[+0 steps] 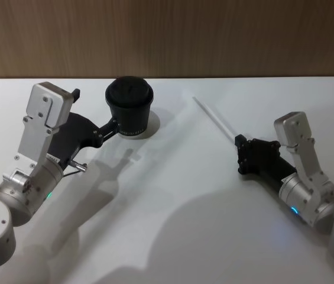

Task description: Pick up the straw with one hand, pass it to the other hand, and insert it into the cup.

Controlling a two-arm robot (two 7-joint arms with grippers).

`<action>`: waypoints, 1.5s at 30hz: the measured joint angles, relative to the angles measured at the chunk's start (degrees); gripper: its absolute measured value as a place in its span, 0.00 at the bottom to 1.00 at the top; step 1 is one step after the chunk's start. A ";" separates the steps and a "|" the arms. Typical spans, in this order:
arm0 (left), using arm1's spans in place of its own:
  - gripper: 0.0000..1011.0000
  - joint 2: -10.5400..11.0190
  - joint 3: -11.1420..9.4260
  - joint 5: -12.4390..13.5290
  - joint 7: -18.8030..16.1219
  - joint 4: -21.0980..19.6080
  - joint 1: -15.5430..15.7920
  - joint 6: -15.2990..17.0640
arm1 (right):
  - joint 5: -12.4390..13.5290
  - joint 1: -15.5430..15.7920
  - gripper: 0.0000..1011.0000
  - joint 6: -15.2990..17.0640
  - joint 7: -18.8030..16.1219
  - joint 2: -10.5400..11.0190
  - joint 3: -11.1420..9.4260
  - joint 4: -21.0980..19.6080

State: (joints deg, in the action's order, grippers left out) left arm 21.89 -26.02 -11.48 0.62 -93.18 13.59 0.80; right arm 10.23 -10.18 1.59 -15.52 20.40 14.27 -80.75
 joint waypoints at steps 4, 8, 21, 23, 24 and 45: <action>0.99 0.00 0.00 0.00 0.00 0.00 0.00 0.00 | -0.55 0.15 0.00 -2.81 0.29 -0.11 -0.42 0.07; 0.99 0.00 0.00 0.00 0.00 0.00 0.00 0.00 | -0.91 0.22 0.00 -4.84 0.41 -0.16 -0.68 0.02; 0.99 0.00 0.00 0.00 0.00 0.00 0.00 0.00 | -0.01 0.14 0.00 -15.67 -2.86 0.35 -1.94 -1.81; 0.99 0.00 0.00 0.00 0.00 0.00 0.00 0.00 | 0.75 0.05 0.00 -17.26 -4.10 0.57 -2.09 -2.15; 0.99 0.00 0.00 0.00 0.00 0.00 0.00 0.00 | 1.03 0.04 0.00 -17.73 -4.50 0.61 -2.11 -2.23; 0.99 0.00 0.00 0.00 0.00 0.00 0.00 0.00 | 11.58 -1.73 0.00 -25.35 -17.31 2.90 -1.57 -6.24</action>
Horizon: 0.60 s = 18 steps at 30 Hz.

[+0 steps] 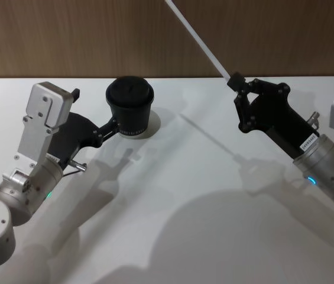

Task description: Pick up the straw with one hand, pass it to the other hand, and insert it into the cup.

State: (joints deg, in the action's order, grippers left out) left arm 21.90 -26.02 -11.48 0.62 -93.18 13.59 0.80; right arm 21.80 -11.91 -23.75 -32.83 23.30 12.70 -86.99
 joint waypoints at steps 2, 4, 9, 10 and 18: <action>0.99 0.00 0.00 0.00 0.00 0.00 0.00 0.00 | 0.48 -0.09 0.00 -0.21 -0.53 0.08 0.06 -0.20; 0.99 0.00 0.00 0.00 0.00 0.00 0.00 0.00 | 1.07 -0.22 0.00 -0.43 -1.18 0.21 0.16 -0.44; 0.99 -0.01 0.00 0.00 0.00 0.00 0.00 0.00 | 2.13 -0.42 0.00 -0.85 -2.24 0.39 0.27 -0.86; 0.99 0.00 0.00 0.00 0.00 0.00 0.00 0.00 | 2.25 -0.43 0.00 -0.88 -2.39 0.40 0.29 -0.92; 0.99 0.02 0.26 -0.62 0.76 -0.34 -0.01 0.11 | 3.18 -0.61 0.00 -1.26 -3.37 0.57 0.41 -1.31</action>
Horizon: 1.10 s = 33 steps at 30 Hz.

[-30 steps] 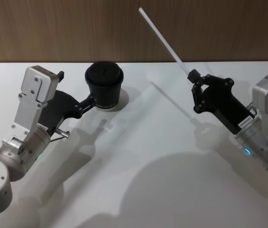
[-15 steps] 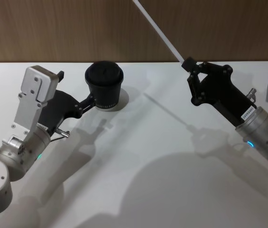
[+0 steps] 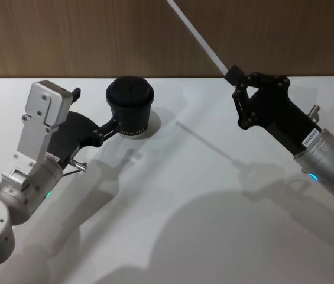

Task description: Pick up the straw with one hand, pass it to the other hand, and insert it into the cup.

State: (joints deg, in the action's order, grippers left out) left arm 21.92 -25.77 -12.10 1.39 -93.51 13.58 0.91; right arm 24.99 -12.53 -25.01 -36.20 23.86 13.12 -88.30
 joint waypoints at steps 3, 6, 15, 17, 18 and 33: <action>0.99 0.05 0.24 -0.78 0.80 -0.31 0.01 0.11 | 0.22 -0.04 0.00 -0.05 -0.20 0.04 0.01 -0.08; 0.99 0.12 0.72 -2.26 2.32 -0.90 0.07 0.36 | 0.36 -0.08 0.00 -0.14 -0.40 0.07 0.03 -0.14; 0.99 0.19 2.66 -8.98 8.61 -3.18 0.62 1.29 | 0.66 -0.13 0.00 -0.27 -0.71 0.11 0.09 -0.29; 0.99 0.10 3.09 -10.27 9.78 -3.59 0.78 1.45 | 0.68 -0.13 0.00 -0.28 -0.73 0.12 0.10 -0.29; 0.99 0.08 3.21 -10.84 10.28 -3.69 0.82 1.53 | 0.70 -0.14 0.00 -0.29 -0.75 0.12 0.10 -0.30; 0.99 -1.81 6.02 -24.36 20.20 -5.55 3.00 3.32 | 0.86 -0.18 0.00 -0.38 -0.87 0.16 0.10 -0.38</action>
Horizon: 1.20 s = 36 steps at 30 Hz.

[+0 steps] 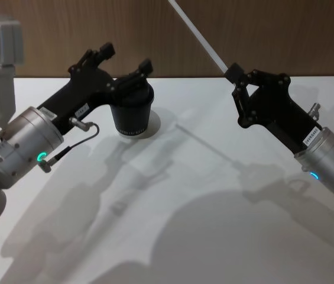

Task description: Pick up the straw with one hand, pass it to the other hand, and insert it into the cup.

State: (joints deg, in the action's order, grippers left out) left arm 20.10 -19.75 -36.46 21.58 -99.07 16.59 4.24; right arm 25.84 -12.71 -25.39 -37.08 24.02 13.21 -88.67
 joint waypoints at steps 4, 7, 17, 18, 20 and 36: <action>0.99 -0.86 0.53 -3.47 2.00 -0.11 0.70 0.59 | 0.02 0.00 0.00 0.00 -0.02 0.00 0.00 0.00; 0.99 -1.55 0.86 -6.29 3.46 -0.11 1.20 1.17 | 0.04 0.00 0.00 0.00 -0.03 0.00 0.00 0.00; 0.99 -4.38 1.38 -14.80 6.84 0.89 3.01 3.88 | 0.06 0.00 0.00 0.00 -0.07 0.00 0.00 -0.01; 0.99 -4.86 1.35 -15.80 6.98 1.13 3.31 4.30 | 0.06 0.00 0.00 0.00 -0.07 0.00 0.00 0.00; 0.99 -5.29 1.30 -16.82 7.04 1.36 3.56 4.77 | 0.06 0.00 0.00 0.00 -0.07 0.00 -0.01 -0.01; 0.99 -9.06 -0.56 -21.73 4.41 4.82 6.21 7.80 | 0.05 0.00 0.00 0.01 -0.06 0.00 -0.01 0.00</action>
State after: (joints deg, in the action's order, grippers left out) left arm 11.04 -20.31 -58.19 26.00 -94.25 22.80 12.03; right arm 25.89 -12.71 -25.38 -37.14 24.02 13.20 -88.67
